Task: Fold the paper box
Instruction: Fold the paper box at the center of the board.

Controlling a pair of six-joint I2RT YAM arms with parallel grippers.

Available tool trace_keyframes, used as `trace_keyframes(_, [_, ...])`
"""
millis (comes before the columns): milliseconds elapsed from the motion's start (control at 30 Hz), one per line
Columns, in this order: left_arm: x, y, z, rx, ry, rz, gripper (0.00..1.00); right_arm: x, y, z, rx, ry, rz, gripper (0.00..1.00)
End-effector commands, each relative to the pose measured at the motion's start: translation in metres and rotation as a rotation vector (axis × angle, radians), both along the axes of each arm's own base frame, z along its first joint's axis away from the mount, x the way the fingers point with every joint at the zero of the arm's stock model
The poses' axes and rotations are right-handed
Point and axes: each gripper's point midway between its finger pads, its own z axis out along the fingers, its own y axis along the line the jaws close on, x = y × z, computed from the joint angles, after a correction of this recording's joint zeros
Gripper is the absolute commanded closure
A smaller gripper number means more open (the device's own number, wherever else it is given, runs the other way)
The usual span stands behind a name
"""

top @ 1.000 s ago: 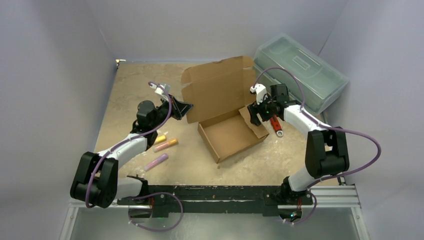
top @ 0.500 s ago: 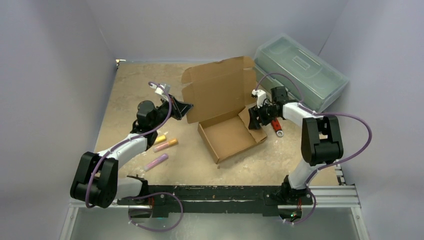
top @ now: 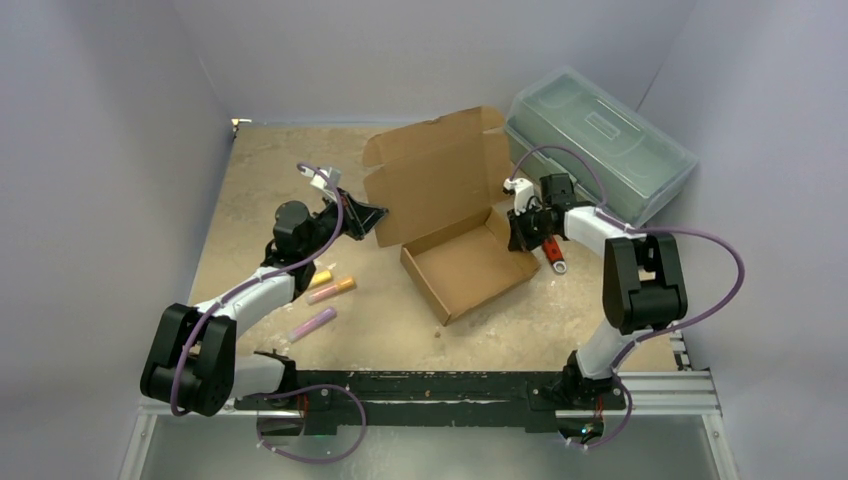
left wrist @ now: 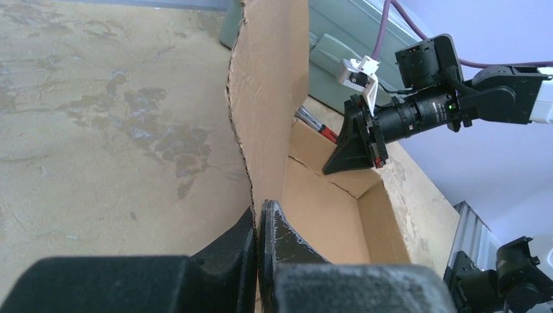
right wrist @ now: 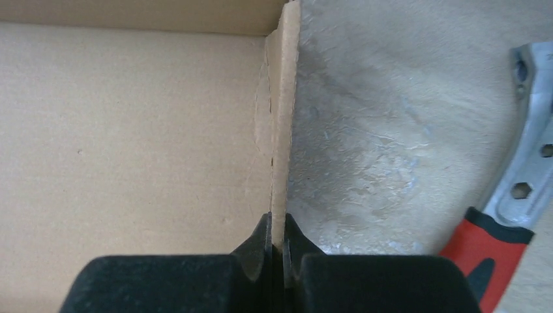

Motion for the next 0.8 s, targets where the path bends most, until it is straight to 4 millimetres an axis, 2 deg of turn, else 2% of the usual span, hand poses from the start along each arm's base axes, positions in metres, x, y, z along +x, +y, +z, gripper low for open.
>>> trace_keyframes(0, [-0.005,-0.007,0.049,-0.070,-0.157,-0.044,1.00,0.022,-0.003,0.029,-0.088,-0.192,-0.027,1.00])
trace_keyframes(167, [-0.013,-0.010,0.059,-0.103,-0.197,-0.077,1.00,0.027,0.001,0.039,-0.177,-0.301,-0.007,0.99])
trace_keyframes(333, [-0.014,-0.011,0.057,-0.101,-0.193,-0.084,1.00,0.027,-0.001,0.022,-0.238,-0.271,-0.003,0.82])
trace_keyframes(467, [-0.010,-0.011,0.050,-0.073,-0.178,-0.074,1.00,0.028,-0.002,0.017,-0.250,-0.256,-0.009,0.68])
trace_keyframes(600, [-0.009,-0.011,0.047,-0.060,-0.169,-0.065,1.00,0.027,0.000,0.016,-0.239,-0.247,-0.005,0.61])
trace_keyframes(767, [-0.010,-0.012,0.048,-0.052,-0.175,-0.068,1.00,0.027,0.013,0.022,-0.164,-0.245,0.007,0.55])
